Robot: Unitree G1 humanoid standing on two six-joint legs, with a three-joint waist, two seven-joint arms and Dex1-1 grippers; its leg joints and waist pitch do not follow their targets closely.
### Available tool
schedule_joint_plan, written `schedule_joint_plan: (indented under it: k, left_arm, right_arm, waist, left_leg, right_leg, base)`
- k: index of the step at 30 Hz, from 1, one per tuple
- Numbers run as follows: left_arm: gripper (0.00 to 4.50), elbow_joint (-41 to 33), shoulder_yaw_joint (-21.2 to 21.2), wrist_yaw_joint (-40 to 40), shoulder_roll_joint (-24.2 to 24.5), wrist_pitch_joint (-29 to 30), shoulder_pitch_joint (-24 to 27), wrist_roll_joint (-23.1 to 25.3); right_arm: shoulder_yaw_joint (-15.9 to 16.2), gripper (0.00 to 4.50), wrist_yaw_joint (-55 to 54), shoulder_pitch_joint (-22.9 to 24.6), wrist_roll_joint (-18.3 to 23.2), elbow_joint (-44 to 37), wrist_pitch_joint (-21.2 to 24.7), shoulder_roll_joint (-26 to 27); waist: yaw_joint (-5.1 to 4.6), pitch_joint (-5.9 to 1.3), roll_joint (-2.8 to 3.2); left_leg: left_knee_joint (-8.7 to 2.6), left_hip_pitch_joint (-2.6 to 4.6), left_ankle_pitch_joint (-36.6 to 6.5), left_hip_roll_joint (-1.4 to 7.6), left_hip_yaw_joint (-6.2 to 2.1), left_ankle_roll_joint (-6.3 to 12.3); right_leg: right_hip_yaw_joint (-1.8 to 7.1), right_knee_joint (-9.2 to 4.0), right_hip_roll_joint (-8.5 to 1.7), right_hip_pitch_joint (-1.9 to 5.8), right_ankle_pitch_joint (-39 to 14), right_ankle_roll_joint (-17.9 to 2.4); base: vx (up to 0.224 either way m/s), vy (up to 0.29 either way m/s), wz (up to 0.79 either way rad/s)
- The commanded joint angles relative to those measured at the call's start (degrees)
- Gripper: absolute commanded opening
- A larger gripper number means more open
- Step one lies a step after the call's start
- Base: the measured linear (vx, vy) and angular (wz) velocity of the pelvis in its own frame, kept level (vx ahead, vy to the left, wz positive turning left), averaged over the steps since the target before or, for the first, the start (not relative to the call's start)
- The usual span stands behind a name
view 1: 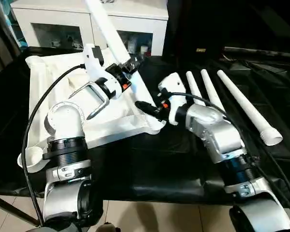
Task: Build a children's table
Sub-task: Pick table leg
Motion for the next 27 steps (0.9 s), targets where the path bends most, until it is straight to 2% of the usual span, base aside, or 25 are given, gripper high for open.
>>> schedule_joint_plan:
  k: [1, 7, 8, 11, 13, 14, 16, 18, 19, 21, 23, 24, 27]
  left_arm:
    - [2.71, -1.4, -2.2, 0.3, -0.3, 0.4, -0.3, 0.3]
    - [2.71, -1.4, -2.2, 0.3, -0.3, 0.4, -0.3, 0.3]
    - [2.41, -1.4, -2.6, 0.7, -0.2, -0.1, -0.1, 0.9]
    - [2.28, -1.2, -3.6, 0.3, 0.5, -1.6, 0.1, 2.2]
    - [2.16, -1.2, -3.9, 0.0, 0.6, -2.0, 0.2, 2.5]
    - [2.08, -1.3, -4.2, -0.5, 0.7, -2.3, 0.2, 2.8]
    - [1.99, -1.4, -4.4, -0.8, 0.7, -2.5, 0.2, 2.9]
    - [1.95, -1.6, -4.9, -1.6, 0.9, -3.2, 0.2, 3.6]
    - [1.94, -1.8, -5.9, -2.6, 1.8, -4.1, 0.0, 4.7]
    - [1.91, -1.9, -6.8, -3.5, 2.9, -4.8, -0.2, 5.6]
    - [1.89, -2.2, -8.2, -5.6, 4.7, -4.8, -0.5, 6.2]
    - [1.87, -2.3, -8.8, -6.5, 5.4, -4.7, -0.6, 6.4]
    - [1.85, -3.2, -11.9, -11.3, 8.9, -3.3, -0.7, 7.1]
  right_arm:
    - [-0.2, 1.87, -1.8, -1.5, -1.0, 1.1, 1.2, -0.1]
    - [-0.2, 1.87, -1.8, -1.5, -1.0, 1.1, 1.2, -0.1]
    - [-0.3, 1.86, -2.0, -1.7, -1.1, 1.2, 1.1, 0.1]
    - [-0.1, 1.86, -1.6, -2.4, -1.4, 1.6, 0.1, 0.3]
    - [0.1, 1.86, -1.2, -2.5, -1.4, 1.5, -0.2, 0.4]
    - [0.1, 1.86, -0.5, -2.4, -1.0, 1.2, -0.3, 0.4]
    - [-0.1, 2.42, 0.1, -2.3, -0.4, 0.9, -0.3, 0.5]
    - [-0.9, 2.58, 1.4, -2.2, 1.1, 0.4, 0.0, 0.2]
    - [-1.9, 2.65, 3.4, -2.9, 2.0, 0.9, -0.7, -1.3]
    - [-3.5, 2.77, 5.0, -3.9, 3.3, 1.2, -0.7, -2.6]
    - [-6.0, 2.91, 8.6, -4.9, 6.6, 1.1, 1.3, -4.6]
    - [-7.0, 3.02, 10.4, -5.3, 8.1, 1.0, 2.4, -5.5]
    - [-9.8, 3.02, 20.3, -6.6, 14.2, 1.5, 9.3, -11.1]
  waist:
    - [0.04, -4.51, 0.01]
    - [0.09, -4.60, 0.01]
    - [0.08, -4.57, -0.02]
    - [0.06, -4.56, -0.05]
    - [0.08, -4.54, 0.11]
    - [0.06, -4.57, 0.38]
    - [0.00, -4.58, 0.21]
    - [0.07, -4.56, 0.20]
    - [0.13, -4.58, -0.01]
    - [0.22, -4.60, 0.12]
    - [0.15, -4.62, -0.16]
    - [0.28, -4.55, -0.01]
    - [0.48, -4.68, -0.31]
  left_leg:
    - [-4.07, 1.60, -11.7, 2.44, -0.99, -1.70]
    - [-4.01, 1.60, -10.8, 2.39, -0.95, -1.79]
    - [-3.99, 1.57, -10.7, 2.36, -0.92, -1.68]
    - [-4.05, 1.58, -11.0, 2.41, -0.98, -1.56]
    - [-4.14, 1.62, -11.4, 2.48, -1.04, -1.97]
    - [-4.10, 1.63, -11.4, 2.47, -1.05, -2.11]
    - [-4.09, 1.67, -11.4, 2.43, -1.00, -2.12]
    - [-4.10, 1.68, -11.7, 2.44, -0.99, -1.95]
    - [-4.12, 1.67, -11.6, 2.49, -1.01, -1.81]
    - [-4.09, 1.67, -11.3, 2.53, -1.02, -1.62]
    - [-4.00, 1.67, -11.3, 2.45, -0.94, -1.10]
    - [-3.97, 1.62, -10.6, 2.55, -0.95, -0.97]
    - [-3.71, 1.67, -9.5, 2.39, -0.83, 0.11]
  right_leg:
    - [2.30, -4.53, -3.49, 2.88, -7.1, -9.8]
    - [2.29, -4.35, -3.42, 2.93, -5.0, -9.9]
    - [2.31, -4.35, -3.43, 2.95, -4.9, -9.9]
    - [2.30, -4.41, -3.44, 2.95, -5.6, -9.6]
    - [2.29, -4.45, -3.48, 2.89, -6.1, -9.4]
    - [2.30, -4.36, -3.47, 2.88, -5.8, -9.5]
    - [2.29, -4.36, -3.40, 2.91, -5.1, -9.6]
    - [2.30, -4.43, -3.42, 2.94, -5.2, -9.8]
    - [2.29, -4.45, -3.49, 2.97, -5.2, -9.7]
    - [2.28, -4.32, -3.47, 2.99, -4.9, -9.7]
    - [2.26, -4.33, -3.41, 3.08, -5.0, -10.1]
    - [2.30, -4.19, -3.50, 3.06, -4.6, -10.2]
    - [2.25, -4.09, -3.40, 3.34, -3.8, -10.8]
  base:
    - [0.000, 0.000, 0.00]
    - [0.000, 0.000, 0.00]
    - [0.000, 0.000, 0.00]
    - [0.000, 0.000, 0.00]
    - [0.000, 0.000, 0.00]
    - [0.000, 0.000, 0.00]
    - [0.000, 0.000, 0.00]
    - [0.000, 0.000, 0.00]
    - [0.000, 0.000, 0.00]
    - [0.000, 0.000, 0.00]
    - [0.000, 0.000, 0.00]
    - [0.000, 0.000, 0.00]
    - [0.000, 0.000, 0.00]
